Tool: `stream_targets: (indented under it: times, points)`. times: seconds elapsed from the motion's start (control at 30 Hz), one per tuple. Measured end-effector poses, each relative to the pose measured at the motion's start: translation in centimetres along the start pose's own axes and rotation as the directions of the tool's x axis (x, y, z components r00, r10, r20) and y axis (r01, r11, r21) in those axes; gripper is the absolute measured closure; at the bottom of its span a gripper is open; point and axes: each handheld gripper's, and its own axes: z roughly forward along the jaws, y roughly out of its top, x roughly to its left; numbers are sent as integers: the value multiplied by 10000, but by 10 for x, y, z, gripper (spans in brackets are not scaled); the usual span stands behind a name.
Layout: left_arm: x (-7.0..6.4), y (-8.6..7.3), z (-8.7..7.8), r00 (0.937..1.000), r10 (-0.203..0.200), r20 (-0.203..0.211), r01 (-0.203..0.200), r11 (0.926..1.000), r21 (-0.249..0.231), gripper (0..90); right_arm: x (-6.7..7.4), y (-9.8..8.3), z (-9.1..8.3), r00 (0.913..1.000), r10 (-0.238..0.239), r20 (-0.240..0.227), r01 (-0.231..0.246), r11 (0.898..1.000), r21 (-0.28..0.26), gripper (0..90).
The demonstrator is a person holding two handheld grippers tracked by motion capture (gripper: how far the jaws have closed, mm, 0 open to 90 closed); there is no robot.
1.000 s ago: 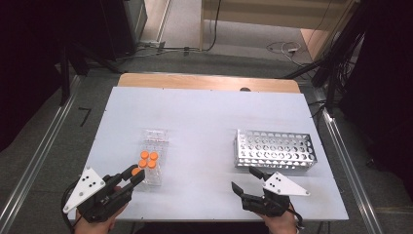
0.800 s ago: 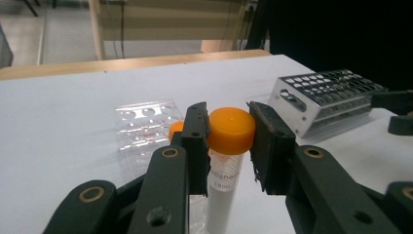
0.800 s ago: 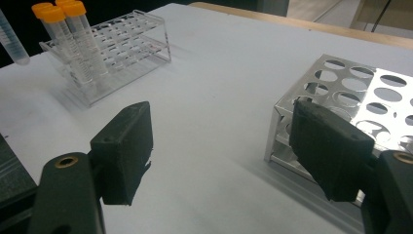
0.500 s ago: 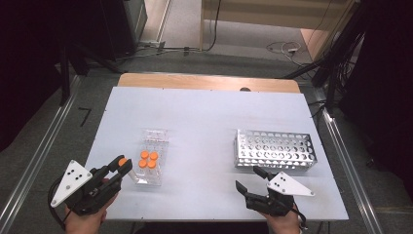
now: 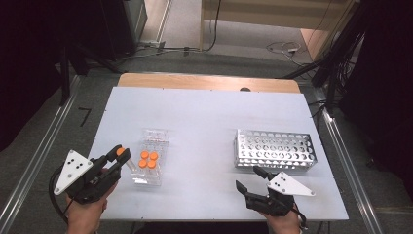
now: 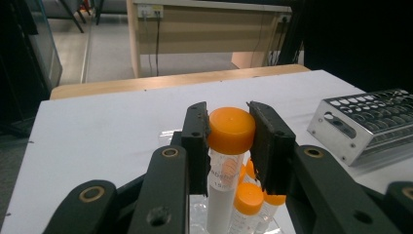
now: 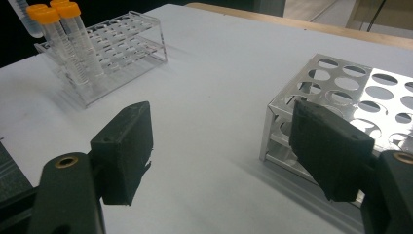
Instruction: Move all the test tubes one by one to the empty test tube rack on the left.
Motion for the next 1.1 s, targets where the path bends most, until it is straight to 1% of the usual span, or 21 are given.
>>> stream_targets:
  times: [0.13, 0.33, 0.6, 0.83, 1.0, 1.1]
  points:
    - [-1, -3, 5, 9999, 77, -136, -77, 10000, 23, 695, 0, 0, 0, 10000, 22, 6, -22, 10000, 7, 226]
    - [-1, -8, 12, 9997, 139, -191, -135, 9997, 186, 695, 0, 0, 0, 10000, 12, -8, -12, 10000, -7, 226]
    - [-3, -14, 15, 9996, 225, -153, -220, 9992, 341, 694, 1, 0, 0, 10000, -11, -22, 11, 10000, 20, 226]
    - [-5, -24, 19, 9993, 283, -235, -269, 9980, 564, 693, 1, -1, 1, 10000, -13, -25, 13, 10000, 45, 226]
    - [-6, -27, 20, 9988, 389, -284, -369, 9971, 660, 692, 1, -1, 1, 10000, -13, -33, 13, 10000, 53, 226]
    - [-7, -28, 21, 9988, 377, -317, -356, 9972, 658, 692, 1, -1, 1, 10000, -22, -35, 22, 10000, 59, 226]
